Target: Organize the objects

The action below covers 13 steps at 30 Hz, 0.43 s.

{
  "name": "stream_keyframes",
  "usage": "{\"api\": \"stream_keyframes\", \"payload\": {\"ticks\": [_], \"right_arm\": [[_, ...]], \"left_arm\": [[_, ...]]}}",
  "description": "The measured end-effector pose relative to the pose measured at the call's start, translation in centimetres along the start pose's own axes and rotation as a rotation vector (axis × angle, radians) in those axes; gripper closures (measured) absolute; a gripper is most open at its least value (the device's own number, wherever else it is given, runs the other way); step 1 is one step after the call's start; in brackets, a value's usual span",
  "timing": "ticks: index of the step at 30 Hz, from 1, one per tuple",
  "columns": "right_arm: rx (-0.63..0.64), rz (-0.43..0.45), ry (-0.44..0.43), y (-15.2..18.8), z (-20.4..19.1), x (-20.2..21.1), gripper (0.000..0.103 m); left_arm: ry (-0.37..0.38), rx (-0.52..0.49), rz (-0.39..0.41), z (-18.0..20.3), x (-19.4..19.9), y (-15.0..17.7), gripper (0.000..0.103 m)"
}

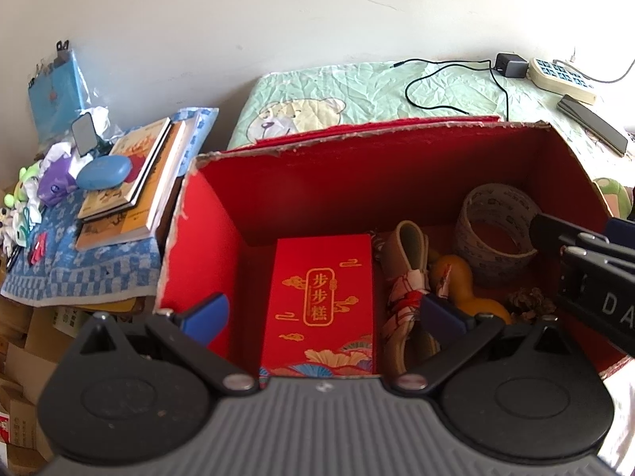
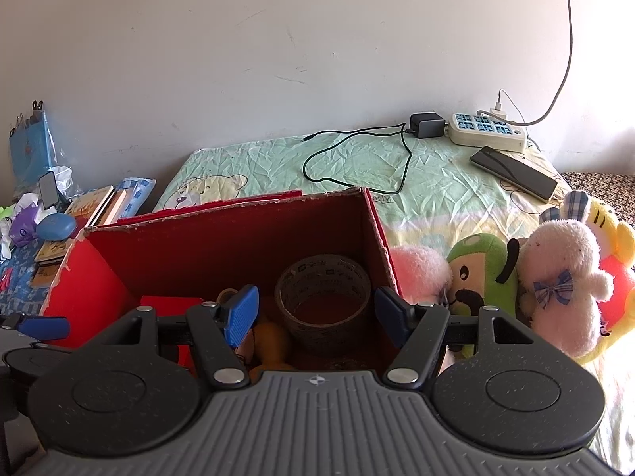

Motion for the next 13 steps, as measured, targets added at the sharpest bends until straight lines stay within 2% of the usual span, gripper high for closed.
{"api": "stream_keyframes", "payload": {"ticks": [6,13], "right_arm": [[0.012,-0.001,0.000,0.01,-0.08,-0.11,0.035],[0.011,-0.004,-0.002,0.08,-0.20,-0.15,0.035]], "left_arm": [[0.018,0.012,-0.012,-0.11,-0.35,0.08,0.001],[0.019,0.003,0.013,0.07,-0.11,-0.10,0.001]]}}
Point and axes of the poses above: each gripper's, at about its wrist camera, not at the fingertips, and x roughly against the way its jaws point, z to its right, y to its underside, the point moved 9 cm from there along -x, roughly the way its jaws point, and after that the axes turned 12 degrees about x, right-handed, at the moved point
